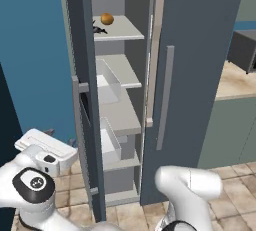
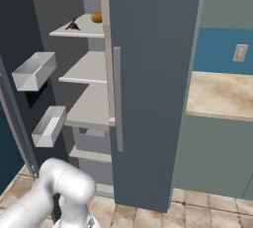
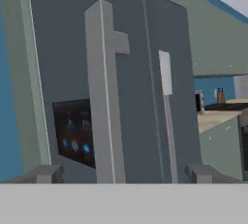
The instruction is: There's a fish in the fridge that needs to be moved to the freezer for freezing. Pick up the fish from the fridge, place it on any shelf in the freezer, and close the fridge and freezer doors when done.
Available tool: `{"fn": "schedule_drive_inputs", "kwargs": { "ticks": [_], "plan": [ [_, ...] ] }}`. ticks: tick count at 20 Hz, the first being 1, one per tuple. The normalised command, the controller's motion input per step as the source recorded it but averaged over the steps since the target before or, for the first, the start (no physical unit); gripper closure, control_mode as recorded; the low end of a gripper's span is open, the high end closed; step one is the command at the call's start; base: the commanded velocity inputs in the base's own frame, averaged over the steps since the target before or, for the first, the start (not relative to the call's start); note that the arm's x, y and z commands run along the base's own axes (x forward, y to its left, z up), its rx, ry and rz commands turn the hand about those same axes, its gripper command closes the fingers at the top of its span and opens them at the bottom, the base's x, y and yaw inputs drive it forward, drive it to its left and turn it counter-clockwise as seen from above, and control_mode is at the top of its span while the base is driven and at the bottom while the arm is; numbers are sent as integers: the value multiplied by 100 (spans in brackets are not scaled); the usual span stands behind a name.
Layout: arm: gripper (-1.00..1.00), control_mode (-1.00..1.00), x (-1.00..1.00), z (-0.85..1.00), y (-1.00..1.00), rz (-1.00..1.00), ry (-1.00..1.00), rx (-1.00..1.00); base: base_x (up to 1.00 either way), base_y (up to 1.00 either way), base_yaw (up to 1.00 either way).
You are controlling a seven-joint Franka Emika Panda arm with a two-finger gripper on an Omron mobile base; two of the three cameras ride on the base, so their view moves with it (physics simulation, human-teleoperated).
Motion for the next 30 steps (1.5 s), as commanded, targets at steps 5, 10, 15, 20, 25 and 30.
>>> {"fn": "schedule_drive_inputs", "kwargs": {
  "ticks": [5,10,15,20,25,30],
  "plan": [
    [-100,-100,83,-57,20,-11,0,-1,0,0,0],
    [-100,-100,98,-61,21,-9,0,0,0,0,0],
    [-100,-100,83,-46,1,-7,0,0,0,0,0],
    [-100,-100,82,-39,0,-8,0,-1,0,0,0],
    [-100,-100,80,-28,-1,-9,2,0,0,0,0],
    [-100,-100,60,-13,-28,-5,5,0,0,0,0]
  ]
}}
